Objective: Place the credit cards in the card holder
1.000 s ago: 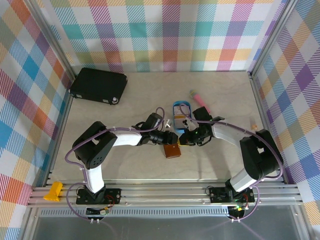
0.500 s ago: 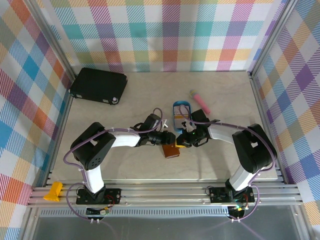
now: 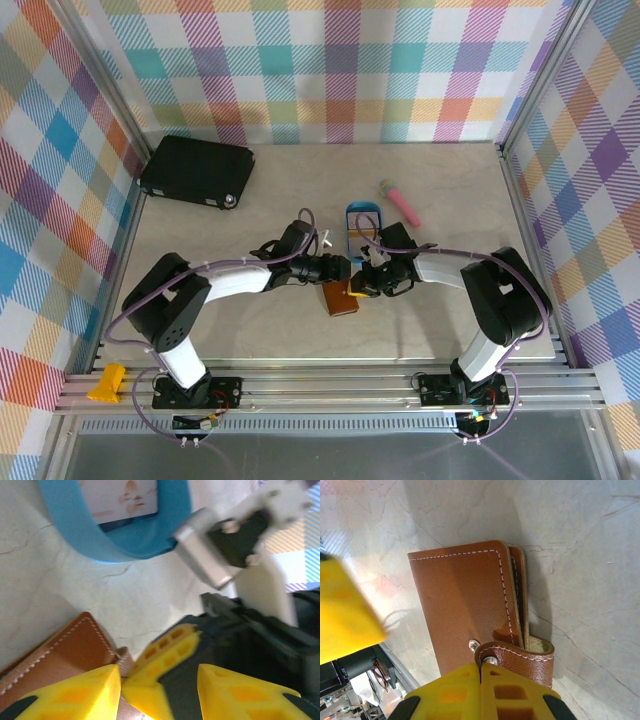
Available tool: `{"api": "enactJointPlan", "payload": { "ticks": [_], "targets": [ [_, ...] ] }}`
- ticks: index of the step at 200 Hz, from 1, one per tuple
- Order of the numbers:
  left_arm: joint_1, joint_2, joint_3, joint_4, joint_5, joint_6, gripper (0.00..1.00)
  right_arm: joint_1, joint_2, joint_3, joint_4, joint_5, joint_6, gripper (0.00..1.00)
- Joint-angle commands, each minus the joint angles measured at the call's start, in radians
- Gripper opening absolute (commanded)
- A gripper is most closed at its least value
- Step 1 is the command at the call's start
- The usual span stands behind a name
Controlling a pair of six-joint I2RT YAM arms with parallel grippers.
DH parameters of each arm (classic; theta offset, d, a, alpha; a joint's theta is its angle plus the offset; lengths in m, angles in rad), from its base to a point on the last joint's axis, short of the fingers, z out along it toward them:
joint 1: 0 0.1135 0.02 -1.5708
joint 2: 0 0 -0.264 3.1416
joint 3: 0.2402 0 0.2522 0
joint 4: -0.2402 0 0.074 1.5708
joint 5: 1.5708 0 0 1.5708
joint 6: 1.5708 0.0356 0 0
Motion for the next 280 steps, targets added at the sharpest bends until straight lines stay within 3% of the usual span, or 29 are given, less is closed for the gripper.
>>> {"api": "enactJointPlan", "payload": {
  "ticks": [1, 30, 56, 76, 135, 201, 234, 280],
  "targets": [
    [0.006, -0.104, -0.031, -0.103, -0.041, -0.043, 0.41, 0.010, 0.003, -0.024, -0.030, 0.009, 0.016, 0.00],
    [0.006, -0.139, -0.097, -0.177, -0.086, -0.205, 0.39, 0.010, -0.005, -0.006, -0.051, 0.000, 0.006, 0.00],
    [0.002, -0.128, -0.195, 0.015, -0.052, -0.369, 0.44, 0.010, -0.007, -0.001, -0.056, -0.013, 0.003, 0.00],
    [0.001, -0.125, -0.222, 0.019, -0.095, -0.429, 0.45, 0.012, -0.007, 0.003, -0.058, -0.024, -0.003, 0.00],
    [0.001, -0.035, -0.194, 0.065, -0.064, -0.388, 0.45, 0.025, -0.016, 0.044, -0.125, -0.049, -0.055, 0.00],
    [0.002, 0.004, -0.127, -0.079, -0.080, -0.296, 0.37, 0.034, -0.022, 0.089, -0.164, -0.025, -0.049, 0.00],
    [0.002, 0.045, -0.066, -0.230, -0.105, -0.202, 0.37, 0.033, -0.009, 0.103, -0.152, -0.020, -0.023, 0.00],
    [0.003, 0.050, -0.075, -0.206, -0.093, -0.201, 0.37, 0.032, 0.015, 0.127, -0.179, 0.017, -0.013, 0.00]
  ]
}}
